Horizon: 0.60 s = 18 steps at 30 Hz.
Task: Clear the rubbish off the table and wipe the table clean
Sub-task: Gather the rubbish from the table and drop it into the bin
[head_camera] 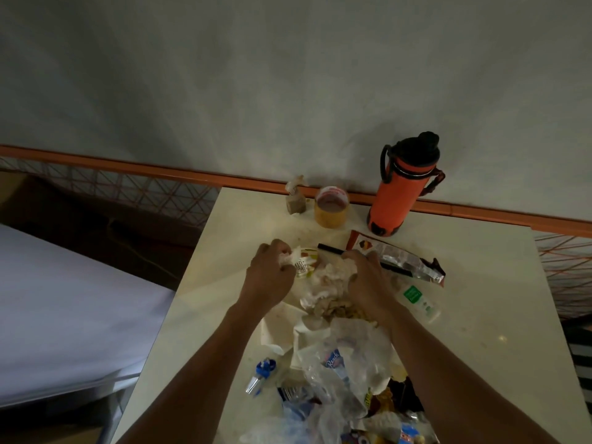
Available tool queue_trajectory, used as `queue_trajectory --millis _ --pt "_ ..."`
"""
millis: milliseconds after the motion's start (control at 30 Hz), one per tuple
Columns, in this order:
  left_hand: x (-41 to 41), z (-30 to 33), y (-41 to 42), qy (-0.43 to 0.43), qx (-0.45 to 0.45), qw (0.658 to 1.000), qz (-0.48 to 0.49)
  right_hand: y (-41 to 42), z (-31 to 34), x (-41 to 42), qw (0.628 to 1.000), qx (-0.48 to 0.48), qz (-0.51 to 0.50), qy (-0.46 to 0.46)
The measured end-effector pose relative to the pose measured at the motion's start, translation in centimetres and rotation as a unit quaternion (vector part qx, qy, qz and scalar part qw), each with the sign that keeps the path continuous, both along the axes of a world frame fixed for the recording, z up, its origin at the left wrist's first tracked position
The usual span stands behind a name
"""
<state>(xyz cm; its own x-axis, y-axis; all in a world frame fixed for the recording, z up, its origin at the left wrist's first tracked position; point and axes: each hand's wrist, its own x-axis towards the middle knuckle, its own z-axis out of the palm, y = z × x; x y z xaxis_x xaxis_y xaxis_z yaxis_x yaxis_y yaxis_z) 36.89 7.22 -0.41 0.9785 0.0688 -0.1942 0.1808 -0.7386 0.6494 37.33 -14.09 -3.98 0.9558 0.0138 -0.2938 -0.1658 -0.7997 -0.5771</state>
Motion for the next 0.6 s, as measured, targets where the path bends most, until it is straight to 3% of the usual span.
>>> queue_trajectory --millis 133,233,400,600 --pt "0.2 0.8 -1.6 0.000 0.000 0.998 -0.071 0.5 -0.6 1.0 0.996 -0.020 0.088 0.020" --pt "0.3 0.4 -2.7 0.046 0.035 0.996 -0.069 0.4 -1.5 1.3 0.990 -0.048 0.121 0.045" --pt "0.3 -0.5 -4.0 0.117 0.142 0.980 -0.076 -0.5 -2.1 1.2 0.996 -0.050 0.060 0.031" --pt "1.1 -1.3 -5.0 0.055 0.216 0.970 -0.098 -1.3 -1.9 0.4 0.999 0.037 -0.012 0.021"
